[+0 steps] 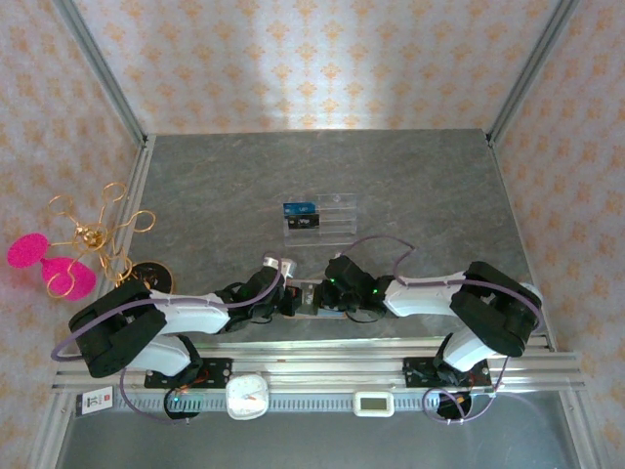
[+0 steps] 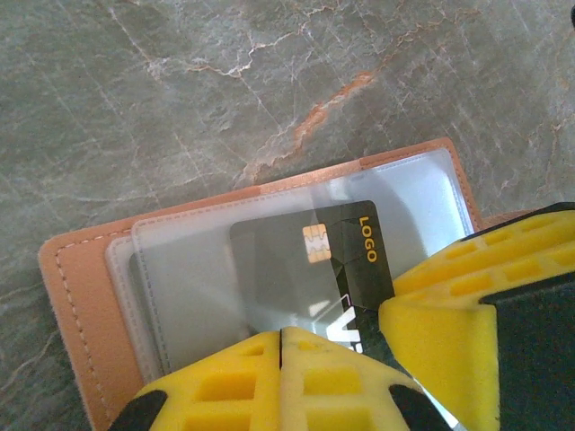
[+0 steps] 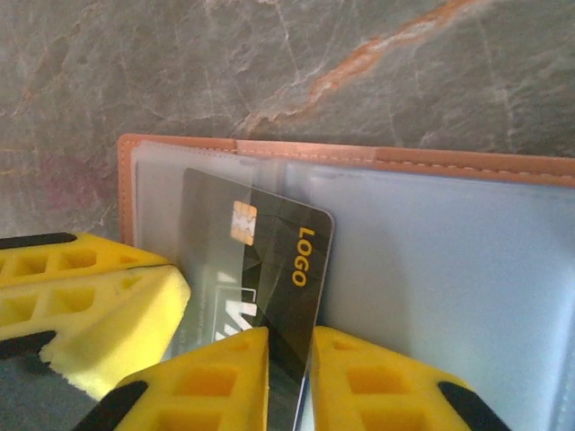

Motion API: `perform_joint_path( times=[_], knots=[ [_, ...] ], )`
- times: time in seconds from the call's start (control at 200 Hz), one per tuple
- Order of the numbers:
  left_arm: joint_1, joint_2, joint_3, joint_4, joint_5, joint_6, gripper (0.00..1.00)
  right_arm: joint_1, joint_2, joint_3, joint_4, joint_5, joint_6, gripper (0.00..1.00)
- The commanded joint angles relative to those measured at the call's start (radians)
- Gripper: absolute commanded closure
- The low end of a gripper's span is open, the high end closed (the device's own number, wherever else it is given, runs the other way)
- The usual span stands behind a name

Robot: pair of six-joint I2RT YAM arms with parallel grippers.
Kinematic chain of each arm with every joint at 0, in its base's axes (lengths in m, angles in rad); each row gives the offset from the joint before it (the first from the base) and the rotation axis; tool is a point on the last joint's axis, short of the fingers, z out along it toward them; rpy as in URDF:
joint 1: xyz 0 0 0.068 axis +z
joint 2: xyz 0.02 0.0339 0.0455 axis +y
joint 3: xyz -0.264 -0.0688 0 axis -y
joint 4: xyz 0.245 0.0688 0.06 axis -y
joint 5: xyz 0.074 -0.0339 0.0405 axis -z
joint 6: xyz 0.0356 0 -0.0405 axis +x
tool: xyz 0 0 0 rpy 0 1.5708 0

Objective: Take the credit cards out of the card holder

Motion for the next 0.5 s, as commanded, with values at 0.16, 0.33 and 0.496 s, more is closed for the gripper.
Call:
perform_joint_path(
  times=[0.16,0.33,0.496],
  knots=[
    [-0.012,0.057,-0.029,-0.056,0.030,0.019,1.00,-0.016,0.056,0.002,0.073,-0.064,0.004,0.79],
    [-0.018,0.060,-0.031,-0.065,0.024,0.027,1.00,-0.033,0.071,-0.015,0.101,-0.087,0.033,0.78],
    [-0.016,0.058,-0.043,-0.044,0.034,0.009,1.00,-0.049,0.028,-0.038,0.034,-0.036,0.042,0.77]
  ],
)
